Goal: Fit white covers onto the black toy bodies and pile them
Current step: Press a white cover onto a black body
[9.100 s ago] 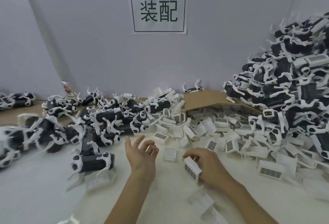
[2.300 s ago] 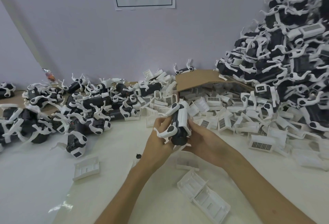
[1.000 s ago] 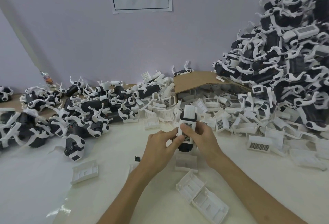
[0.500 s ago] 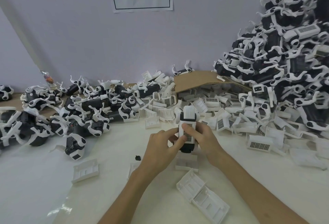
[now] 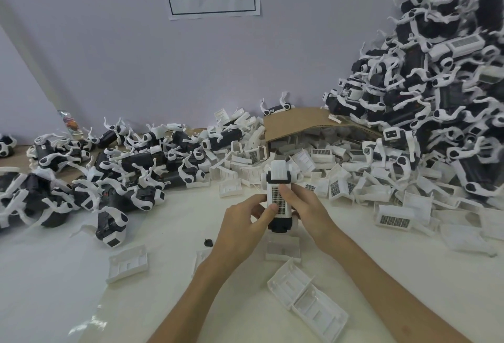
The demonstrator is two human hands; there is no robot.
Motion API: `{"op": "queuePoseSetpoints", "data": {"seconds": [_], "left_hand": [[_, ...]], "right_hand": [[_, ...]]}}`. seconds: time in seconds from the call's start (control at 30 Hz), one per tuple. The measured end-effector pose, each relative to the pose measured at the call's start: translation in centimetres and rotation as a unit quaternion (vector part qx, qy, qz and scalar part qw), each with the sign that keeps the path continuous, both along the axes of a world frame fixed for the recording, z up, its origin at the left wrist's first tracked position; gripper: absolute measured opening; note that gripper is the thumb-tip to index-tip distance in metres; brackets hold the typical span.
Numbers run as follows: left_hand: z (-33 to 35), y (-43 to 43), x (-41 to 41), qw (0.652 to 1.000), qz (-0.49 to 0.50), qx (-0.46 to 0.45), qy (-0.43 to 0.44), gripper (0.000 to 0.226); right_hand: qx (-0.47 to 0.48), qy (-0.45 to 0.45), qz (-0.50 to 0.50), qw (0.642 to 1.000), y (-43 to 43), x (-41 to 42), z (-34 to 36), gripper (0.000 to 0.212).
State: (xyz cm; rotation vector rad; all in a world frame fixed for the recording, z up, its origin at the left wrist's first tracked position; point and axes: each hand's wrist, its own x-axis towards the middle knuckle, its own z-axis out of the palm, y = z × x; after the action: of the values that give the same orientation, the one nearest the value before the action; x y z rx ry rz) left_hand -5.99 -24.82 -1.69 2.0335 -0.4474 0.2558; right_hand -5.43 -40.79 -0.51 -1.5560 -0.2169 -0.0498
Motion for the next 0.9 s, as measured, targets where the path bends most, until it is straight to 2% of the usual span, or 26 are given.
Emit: {"op": "queuePoseSetpoints", "data": {"seconds": [0.07, 0.27, 0.4, 0.63, 0.8, 0.9], "left_hand": [[-0.02, 0.03, 0.0, 1.0, -0.001, -0.014, 0.005, 0.013], [-0.12, 0.01, 0.02, 0.999, -0.003, -0.035, 0.031, 0.02], [-0.12, 0.08, 0.15, 0.996, 0.016, -0.058, 0.059, 0.04], [0.52, 0.0, -0.06, 0.995, 0.02, -0.069, 0.062, 0.053], [0.48, 0.06, 0.34, 0.993, 0.053, -0.085, 0.069, 0.039], [0.43, 0.02, 0.24, 0.993, 0.053, -0.08, 0.063, 0.042]], "right_hand": [[-0.014, 0.008, 0.012, 1.0, -0.17, 0.16, -0.17, 0.021], [-0.038, 0.007, 0.018, 0.999, -0.24, 0.26, -0.45, 0.017], [-0.064, -0.008, 0.015, 0.998, -0.15, 0.34, -0.57, 0.021], [-0.148, -0.067, 0.01, 0.987, 0.0, -0.03, -0.56, 0.023], [-0.165, -0.065, 0.031, 0.984, 0.09, -0.08, -0.79, 0.037], [-0.183, -0.073, 0.017, 0.98, -0.01, 0.0, -0.96, 0.037]]}}
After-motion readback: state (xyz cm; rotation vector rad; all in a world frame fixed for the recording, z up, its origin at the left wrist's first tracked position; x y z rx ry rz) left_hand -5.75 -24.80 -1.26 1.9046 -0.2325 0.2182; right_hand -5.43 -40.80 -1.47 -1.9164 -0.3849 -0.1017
